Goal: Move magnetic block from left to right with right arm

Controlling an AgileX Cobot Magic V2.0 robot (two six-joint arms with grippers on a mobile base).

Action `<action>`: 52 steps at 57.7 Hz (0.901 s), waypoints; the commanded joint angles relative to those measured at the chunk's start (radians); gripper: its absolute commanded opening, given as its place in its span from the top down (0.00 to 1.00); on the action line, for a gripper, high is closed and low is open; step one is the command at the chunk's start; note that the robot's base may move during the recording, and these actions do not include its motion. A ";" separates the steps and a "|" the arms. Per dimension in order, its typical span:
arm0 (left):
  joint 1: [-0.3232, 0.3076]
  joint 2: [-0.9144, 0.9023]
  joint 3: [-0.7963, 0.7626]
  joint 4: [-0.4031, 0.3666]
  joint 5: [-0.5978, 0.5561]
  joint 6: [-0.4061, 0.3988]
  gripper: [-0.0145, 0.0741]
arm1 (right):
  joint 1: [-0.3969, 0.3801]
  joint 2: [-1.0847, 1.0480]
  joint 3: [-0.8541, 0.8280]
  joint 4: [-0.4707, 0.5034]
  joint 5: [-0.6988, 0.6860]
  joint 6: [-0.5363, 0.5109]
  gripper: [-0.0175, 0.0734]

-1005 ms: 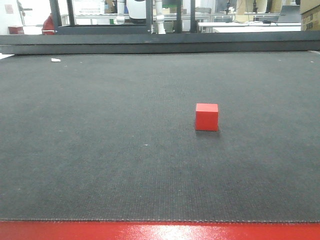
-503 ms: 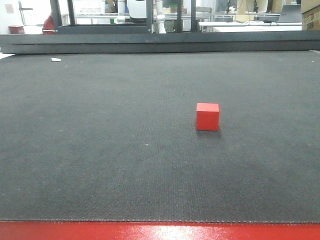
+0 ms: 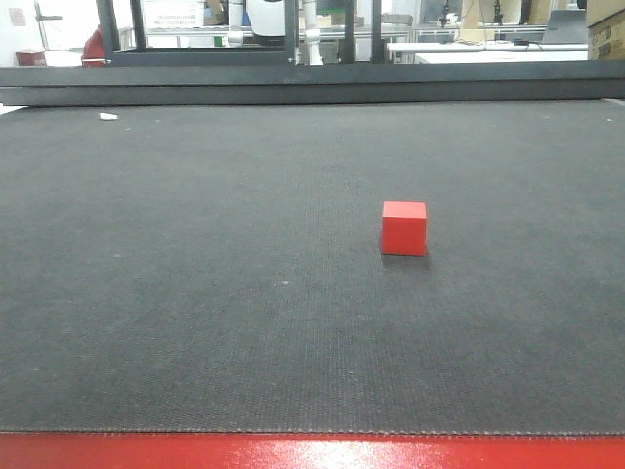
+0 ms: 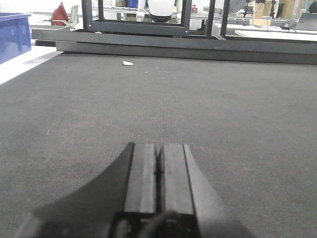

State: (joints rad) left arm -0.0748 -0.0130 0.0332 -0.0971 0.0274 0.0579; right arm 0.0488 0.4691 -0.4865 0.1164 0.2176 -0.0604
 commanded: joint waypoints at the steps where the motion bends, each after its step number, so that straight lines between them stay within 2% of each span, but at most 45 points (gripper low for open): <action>1: 0.000 -0.012 0.008 -0.005 -0.084 -0.006 0.98 | 0.042 0.125 -0.110 0.002 -0.034 -0.001 0.17; 6: 0.000 -0.012 0.008 -0.005 -0.084 -0.006 0.98 | 0.104 0.243 -0.207 0.002 0.050 0.048 0.17; 15: 0.000 -0.012 0.008 -0.005 -0.084 -0.006 0.98 | 0.231 0.477 -0.422 -0.024 0.258 0.238 0.17; 25: 0.000 -0.012 0.008 -0.005 -0.084 -0.006 0.98 | 0.360 0.727 -0.657 -0.141 0.427 0.501 0.17; 33: 0.000 -0.012 0.008 -0.005 -0.084 -0.006 0.98 | 0.431 0.918 -0.837 -0.237 0.583 0.651 0.18; 41: 0.000 -0.012 0.008 -0.005 -0.084 -0.006 0.98 | 0.466 1.095 -0.972 -0.277 0.687 0.721 0.18; 52: 0.000 -0.012 0.008 -0.005 -0.084 -0.006 0.98 | 0.476 1.247 -1.058 -0.280 0.715 0.762 0.18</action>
State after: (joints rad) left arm -0.0748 -0.0130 0.0332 -0.0971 0.0274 0.0579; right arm 0.5251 1.7132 -1.4864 -0.1324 0.9472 0.6751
